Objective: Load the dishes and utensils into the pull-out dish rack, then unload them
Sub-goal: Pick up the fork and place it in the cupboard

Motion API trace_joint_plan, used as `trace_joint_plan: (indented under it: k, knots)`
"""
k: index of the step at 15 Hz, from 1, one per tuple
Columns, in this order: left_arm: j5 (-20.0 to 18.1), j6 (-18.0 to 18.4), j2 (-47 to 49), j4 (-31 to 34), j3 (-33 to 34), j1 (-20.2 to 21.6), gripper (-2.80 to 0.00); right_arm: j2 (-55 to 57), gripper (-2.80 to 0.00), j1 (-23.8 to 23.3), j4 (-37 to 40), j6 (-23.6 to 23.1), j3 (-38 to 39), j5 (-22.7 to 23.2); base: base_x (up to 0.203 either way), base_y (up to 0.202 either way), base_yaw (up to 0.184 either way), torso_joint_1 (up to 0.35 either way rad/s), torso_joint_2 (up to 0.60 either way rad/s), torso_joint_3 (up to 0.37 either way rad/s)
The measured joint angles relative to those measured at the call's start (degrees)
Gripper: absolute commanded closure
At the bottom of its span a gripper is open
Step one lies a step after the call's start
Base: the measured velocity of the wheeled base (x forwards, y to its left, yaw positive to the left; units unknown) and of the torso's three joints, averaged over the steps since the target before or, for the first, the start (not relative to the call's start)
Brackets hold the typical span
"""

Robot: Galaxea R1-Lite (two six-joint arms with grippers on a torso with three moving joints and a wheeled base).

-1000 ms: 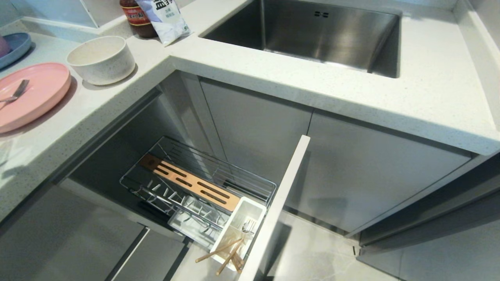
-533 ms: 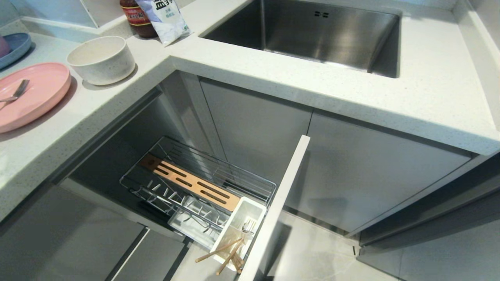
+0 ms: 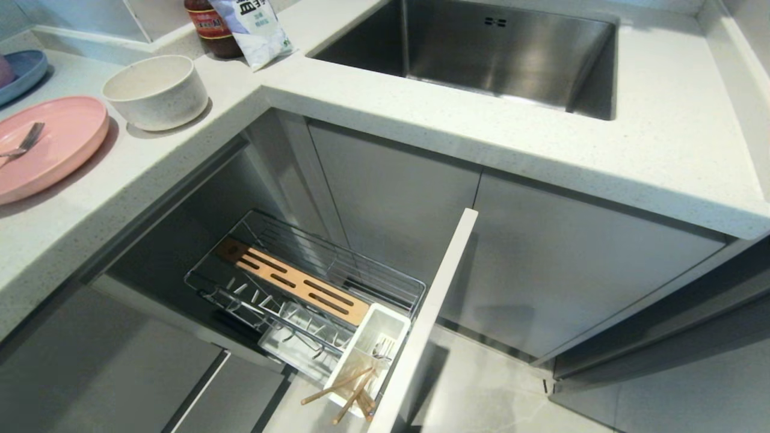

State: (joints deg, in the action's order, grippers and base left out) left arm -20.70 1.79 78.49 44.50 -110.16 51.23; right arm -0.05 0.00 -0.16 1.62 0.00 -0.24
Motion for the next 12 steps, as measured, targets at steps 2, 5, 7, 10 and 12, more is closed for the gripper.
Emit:
trace_joint_plan:
  k: [2,5,7,10,12]
  knots:
    - [-6.6,3.3,3.0,0.1,-0.9,3.6,0.00,0.0,0.00,0.0,0.0,0.0,0.0,0.0,0.000,0.000,0.000,0.000,0.00,0.000]
    - [-17.8,8.6,6.5,0.6,-1.4,6.9,0.00,0.0,0.00,0.0,0.0,0.0,0.0,0.0,0.000,0.000,0.000,0.000,0.00,0.000]
    - [-24.8,11.4,8.4,1.6,-1.4,7.5,0.00,0.0,0.00,0.0,0.0,0.0,0.0,0.0,0.000,0.000,0.000,0.000,0.00,0.000]
    - [-30.7,14.3,11.0,2.1,-1.4,7.6,0.00,0.0,0.00,0.0,0.0,0.0,0.0,0.0,0.000,0.000,0.000,0.000,0.00,0.000]
    - [-33.4,16.9,12.9,2.8,-1.4,7.6,0.00,0.0,0.00,0.0,0.0,0.0,0.0,0.0,0.000,0.000,0.000,0.000,0.00,0.000]
